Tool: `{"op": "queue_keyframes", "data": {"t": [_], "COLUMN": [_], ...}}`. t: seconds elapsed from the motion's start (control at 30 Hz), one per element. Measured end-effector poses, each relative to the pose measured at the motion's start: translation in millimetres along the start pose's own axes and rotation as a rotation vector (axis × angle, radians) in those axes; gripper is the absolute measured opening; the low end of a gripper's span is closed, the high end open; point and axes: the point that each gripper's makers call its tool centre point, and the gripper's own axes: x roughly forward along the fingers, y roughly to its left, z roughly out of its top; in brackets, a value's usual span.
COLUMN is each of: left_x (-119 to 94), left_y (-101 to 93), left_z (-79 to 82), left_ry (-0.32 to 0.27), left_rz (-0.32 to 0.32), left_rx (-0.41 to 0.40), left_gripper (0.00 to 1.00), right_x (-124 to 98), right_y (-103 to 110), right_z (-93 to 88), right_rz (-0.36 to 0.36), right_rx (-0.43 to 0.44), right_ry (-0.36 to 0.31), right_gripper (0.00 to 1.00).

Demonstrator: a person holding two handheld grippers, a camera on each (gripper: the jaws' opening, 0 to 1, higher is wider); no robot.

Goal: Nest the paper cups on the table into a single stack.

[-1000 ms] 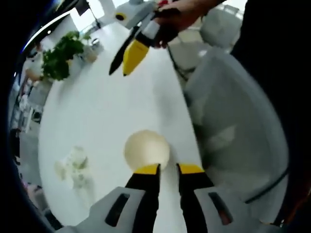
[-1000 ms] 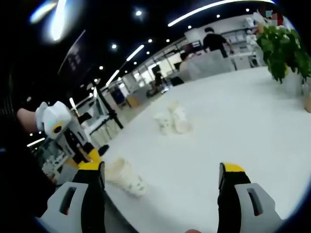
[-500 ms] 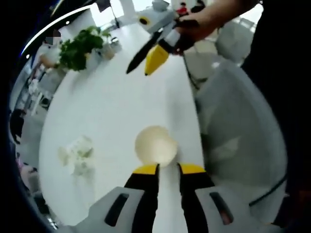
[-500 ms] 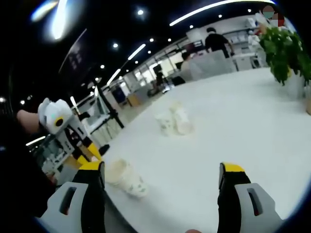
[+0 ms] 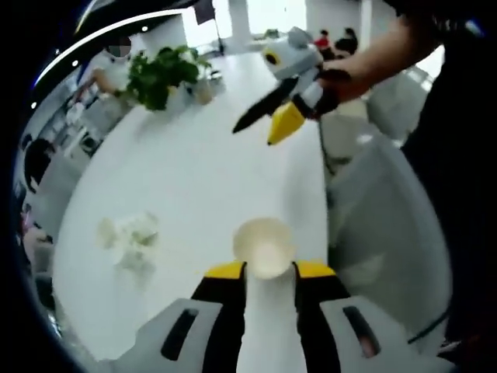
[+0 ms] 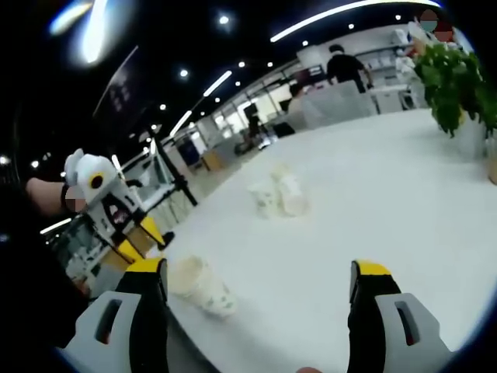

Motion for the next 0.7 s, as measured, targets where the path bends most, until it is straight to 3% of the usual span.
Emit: {"op": "queue_keyframes", "data": {"t": [0.17,0.27,0.7], "left_x": [-3,-8,-25], "left_y": [5.2,12.4,37.7], "left_z": [-1.2,7.3,0.1], "left_ry": [-0.024,-0.100,-0.173], "left_rz": [0.028,0.061,0.145], "left_rx": [-0.050,-0.118,-0.236], "left_gripper": [0.32,0.31,0.36], "right_x": [0,-1,-4], "right_y": [0,0,-3], "right_z": [0.3,0.6,14.6], "right_rz": [-0.002,-0.002,-0.028], "right_rx": [-0.002,-0.007,-0.073], "right_ry": [0.000,0.000,-0.016], "right_gripper": [0.96,0.96,1.00]}}
